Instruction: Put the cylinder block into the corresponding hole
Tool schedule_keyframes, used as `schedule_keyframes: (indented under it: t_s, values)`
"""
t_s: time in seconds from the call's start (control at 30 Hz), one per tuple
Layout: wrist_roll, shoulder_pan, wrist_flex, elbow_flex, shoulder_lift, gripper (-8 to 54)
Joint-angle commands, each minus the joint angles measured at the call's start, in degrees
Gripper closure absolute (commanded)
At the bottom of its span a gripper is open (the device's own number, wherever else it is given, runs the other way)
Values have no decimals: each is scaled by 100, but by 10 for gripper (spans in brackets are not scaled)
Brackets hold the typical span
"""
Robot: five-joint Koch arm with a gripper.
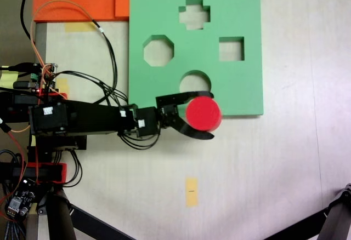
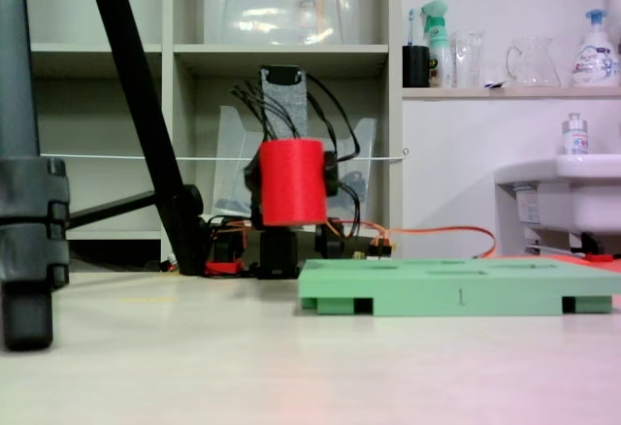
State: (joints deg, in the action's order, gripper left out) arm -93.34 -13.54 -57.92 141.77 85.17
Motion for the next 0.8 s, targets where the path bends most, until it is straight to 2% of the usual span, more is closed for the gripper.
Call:
schedule_keyframes:
  t_s: [0.0,0.23,0.37,0.77]
  values:
    - [-44,-554,-141,-281,141,253]
    - [-79,-1318,-123,-176,-167,242]
    - [-70,-1310,-193,9,-316,219]
    - [-62,-1239,-431,229,-756,207]
